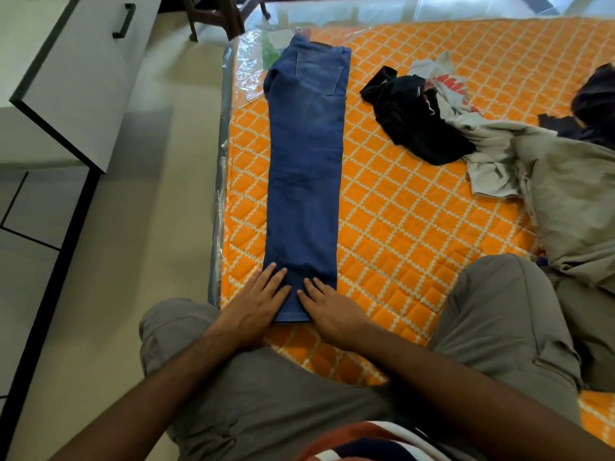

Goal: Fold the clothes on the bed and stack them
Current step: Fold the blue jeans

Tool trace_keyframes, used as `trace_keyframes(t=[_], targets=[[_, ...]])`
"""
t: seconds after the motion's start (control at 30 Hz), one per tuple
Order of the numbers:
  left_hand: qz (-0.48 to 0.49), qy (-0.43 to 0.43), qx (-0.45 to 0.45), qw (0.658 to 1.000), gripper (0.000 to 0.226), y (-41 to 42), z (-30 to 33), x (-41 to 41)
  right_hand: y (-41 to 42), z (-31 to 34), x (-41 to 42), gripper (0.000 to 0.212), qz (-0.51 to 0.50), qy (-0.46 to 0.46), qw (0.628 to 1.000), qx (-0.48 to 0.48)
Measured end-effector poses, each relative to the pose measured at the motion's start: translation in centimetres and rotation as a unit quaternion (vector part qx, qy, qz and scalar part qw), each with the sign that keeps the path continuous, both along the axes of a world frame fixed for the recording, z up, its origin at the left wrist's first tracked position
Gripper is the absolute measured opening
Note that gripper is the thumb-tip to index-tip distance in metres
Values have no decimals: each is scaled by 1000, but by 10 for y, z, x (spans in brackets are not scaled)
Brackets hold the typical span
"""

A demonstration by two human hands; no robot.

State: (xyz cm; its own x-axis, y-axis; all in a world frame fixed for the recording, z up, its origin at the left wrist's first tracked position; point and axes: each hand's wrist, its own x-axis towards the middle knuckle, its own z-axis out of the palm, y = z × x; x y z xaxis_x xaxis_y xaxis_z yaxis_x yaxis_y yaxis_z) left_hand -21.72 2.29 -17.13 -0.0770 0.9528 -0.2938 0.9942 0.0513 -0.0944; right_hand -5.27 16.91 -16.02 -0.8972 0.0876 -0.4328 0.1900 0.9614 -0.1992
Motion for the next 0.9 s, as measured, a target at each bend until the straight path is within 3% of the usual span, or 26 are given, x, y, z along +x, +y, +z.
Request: trace_keyframes(t=[0.13,0.3,0.43,0.53,0.6,0.67,0.77,0.9], targets=[[29,-131,-137,982,53,12,32,-8,24,33,-4,43,26,-16,994,-107],[12,-292,-200,935,24,25,77,1,36,66,8,10,11,-52,971,-234],[7,-383,-256,887,21,27,97,10,40,84,24,17,-10,-139,932,-335],[26,-410,-193,891,19,36,108,-3,63,93,19,25,-22,-96,940,-326],[82,-435,-116,889,15,49,115,-24,89,101,4,13,-41,-31,951,-304],[134,-440,-12,888,15,69,118,-49,120,109,-19,17,-83,35,956,-278],[184,-354,151,904,26,106,106,-79,163,100,-58,14,-156,97,964,-192],[254,-146,221,930,63,130,77,-85,177,76,-79,57,-214,168,962,-37]])
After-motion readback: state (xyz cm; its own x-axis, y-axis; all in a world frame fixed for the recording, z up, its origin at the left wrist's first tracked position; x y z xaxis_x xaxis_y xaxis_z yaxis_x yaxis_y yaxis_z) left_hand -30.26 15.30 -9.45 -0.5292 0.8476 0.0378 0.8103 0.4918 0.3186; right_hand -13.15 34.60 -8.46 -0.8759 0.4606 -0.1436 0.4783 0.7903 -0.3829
